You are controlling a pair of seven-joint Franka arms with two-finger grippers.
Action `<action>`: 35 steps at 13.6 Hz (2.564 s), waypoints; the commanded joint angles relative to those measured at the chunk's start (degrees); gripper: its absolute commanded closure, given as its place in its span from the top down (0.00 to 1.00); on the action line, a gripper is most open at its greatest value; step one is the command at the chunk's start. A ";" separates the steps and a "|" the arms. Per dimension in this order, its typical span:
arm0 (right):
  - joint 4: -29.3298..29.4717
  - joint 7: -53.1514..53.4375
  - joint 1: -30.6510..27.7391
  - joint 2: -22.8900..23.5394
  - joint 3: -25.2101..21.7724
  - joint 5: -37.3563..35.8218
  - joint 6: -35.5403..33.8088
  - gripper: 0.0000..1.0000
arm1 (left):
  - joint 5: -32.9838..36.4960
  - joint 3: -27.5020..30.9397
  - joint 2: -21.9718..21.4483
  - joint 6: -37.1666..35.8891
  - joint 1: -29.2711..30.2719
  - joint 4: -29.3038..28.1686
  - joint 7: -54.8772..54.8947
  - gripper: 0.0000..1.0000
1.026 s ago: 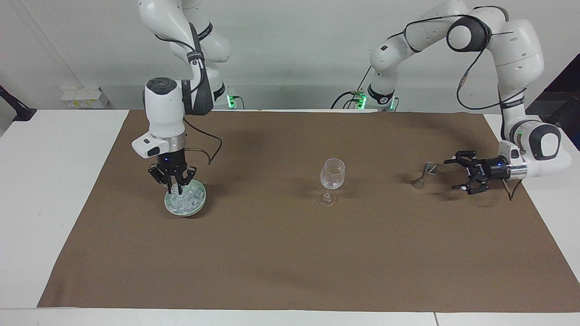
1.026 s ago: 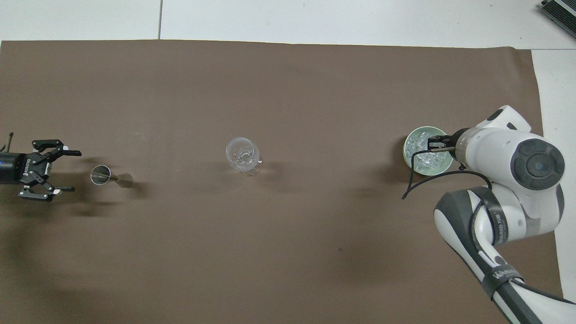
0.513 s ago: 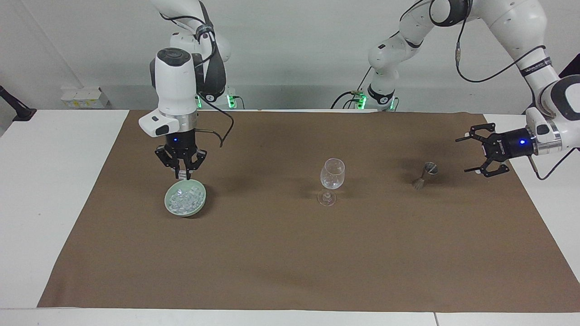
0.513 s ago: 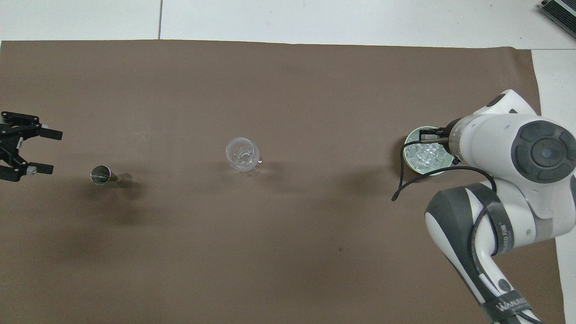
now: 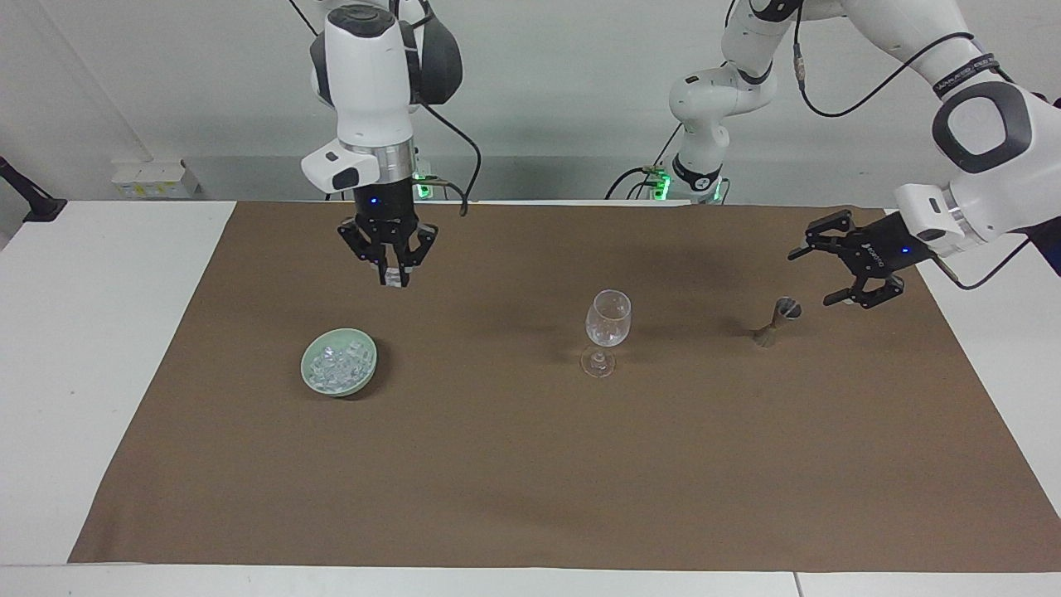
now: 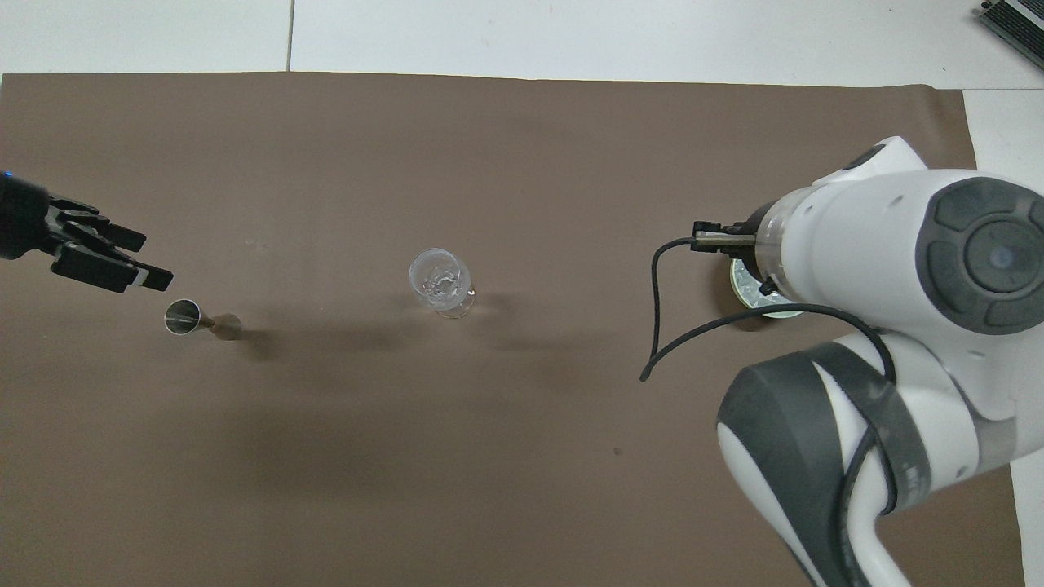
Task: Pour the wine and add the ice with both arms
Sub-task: 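Carry the ice cup with the right gripper over the wine glass, then tilt the ice cup with the right gripper to pour ice into glass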
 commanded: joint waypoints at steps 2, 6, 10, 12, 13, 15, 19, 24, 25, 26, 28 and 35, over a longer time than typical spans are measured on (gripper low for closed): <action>7.07 5.77 5.08 3.68 0.65 3.65 -3.54 0.00 | 9.28 0.95 -5.80 3.47 -5.63 -1.40 -21.50 1.00; 10.23 10.87 9.47 5.87 0.65 4.00 -5.40 0.00 | 17.81 0.77 -8.79 3.04 -9.07 -1.59 -38.61 1.00; 16.03 18.33 15.80 12.19 0.47 3.12 -5.14 0.00 | 23.01 0.51 -11.17 2.78 -10.12 -0.62 -39.15 1.00; 17.70 20.97 18.61 15.09 0.39 0.24 -4.35 0.00 | 24.59 0.42 -11.26 2.52 -10.04 1.21 -38.97 1.00; 19.02 22.38 19.58 16.41 0.39 -1.08 -4.26 0.00 | 25.12 0.33 -11.17 1.90 -10.12 2.36 -38.97 1.00; 20.35 23.01 21.34 18.26 0.39 -2.76 -3.73 0.00 | 25.04 0.42 -11.26 1.19 -10.04 3.68 -38.80 1.00; 23.85 25.82 23.28 22.48 0.03 -6.46 -1.00 0.00 | 24.33 0.59 -11.17 1.11 -9.77 4.30 -39.58 1.00; 25.89 28.28 25.65 26.52 -0.23 -7.86 3.81 0.00 | 24.07 0.86 -11.17 1.46 -9.33 4.30 -39.50 1.00; 25.89 29.68 25.74 27.40 -0.23 -8.91 4.79 0.00 | 24.16 0.95 -11.17 1.28 -9.25 4.30 -39.41 1.00; 25.89 31.08 25.92 28.19 -0.14 -9.53 6.19 0.00 | 24.07 1.03 -11.17 1.28 -8.98 4.30 -39.06 1.00; 25.80 31.71 26.09 29.77 -0.14 -10.58 8.12 0.00 | 24.16 1.03 -11.61 1.81 -9.42 4.13 -39.15 1.00; 23.61 34.08 26.89 29.87 -0.05 -13.05 8.84 0.00 | 24.33 2.35 -11.00 2.16 -9.86 3.51 -38.71 1.00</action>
